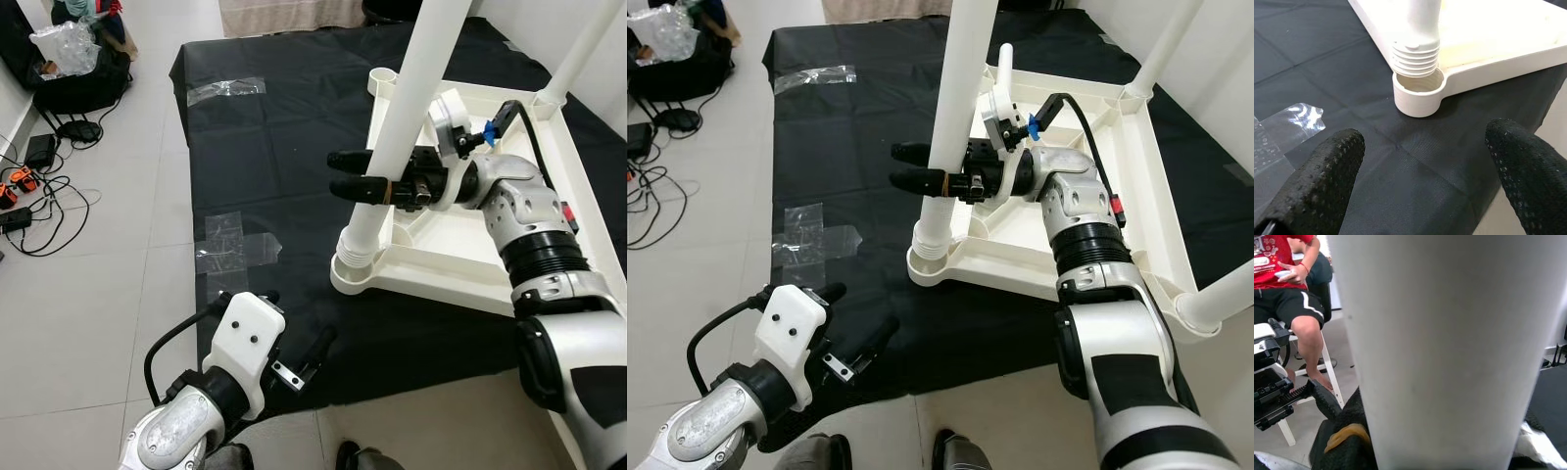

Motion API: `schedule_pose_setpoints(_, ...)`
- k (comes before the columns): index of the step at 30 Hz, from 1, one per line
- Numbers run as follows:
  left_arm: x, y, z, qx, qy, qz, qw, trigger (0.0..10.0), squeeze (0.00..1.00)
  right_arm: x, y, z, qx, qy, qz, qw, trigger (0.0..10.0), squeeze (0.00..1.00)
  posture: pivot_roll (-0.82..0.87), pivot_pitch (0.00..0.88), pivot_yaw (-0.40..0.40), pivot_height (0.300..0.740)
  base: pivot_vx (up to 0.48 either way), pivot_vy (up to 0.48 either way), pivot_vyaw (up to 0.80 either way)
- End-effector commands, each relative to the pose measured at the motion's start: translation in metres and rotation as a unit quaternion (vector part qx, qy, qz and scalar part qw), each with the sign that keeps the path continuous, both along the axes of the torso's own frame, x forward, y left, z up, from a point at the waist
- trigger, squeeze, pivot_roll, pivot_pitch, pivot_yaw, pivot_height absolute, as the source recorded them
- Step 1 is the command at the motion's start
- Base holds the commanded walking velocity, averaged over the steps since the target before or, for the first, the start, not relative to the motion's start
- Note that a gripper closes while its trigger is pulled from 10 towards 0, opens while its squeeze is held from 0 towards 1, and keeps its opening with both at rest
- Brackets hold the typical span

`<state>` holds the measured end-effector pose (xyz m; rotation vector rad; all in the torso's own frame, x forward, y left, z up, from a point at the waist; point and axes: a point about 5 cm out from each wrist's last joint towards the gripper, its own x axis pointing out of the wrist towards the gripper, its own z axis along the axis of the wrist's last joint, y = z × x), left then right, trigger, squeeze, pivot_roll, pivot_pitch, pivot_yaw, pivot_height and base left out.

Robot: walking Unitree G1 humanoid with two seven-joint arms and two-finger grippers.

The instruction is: Building children table

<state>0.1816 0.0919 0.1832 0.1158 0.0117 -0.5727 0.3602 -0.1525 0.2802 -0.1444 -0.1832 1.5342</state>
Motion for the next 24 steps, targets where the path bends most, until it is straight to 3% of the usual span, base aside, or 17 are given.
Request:
schedule_pose_setpoints(1,0.000,0.000,-0.005,0.007,0.013,-0.001,1.000,10.0,0.00,-0.003,0.001,0.000,-0.001,-0.004,0.022,1.000,10.0,0.00,0.11,0.227,-0.044,0.740,0.000,0.000,0.00)
schedule_pose_setpoints(24,0.003,0.000,-0.005,0.008,0.007,-0.001,1.000,10.0,0.00,-0.015,0.016,-0.017,-0.030,0.002,0.059,0.998,10.0,0.00,0.11,0.206,-0.046,0.740,0.000,0.000,0.00)
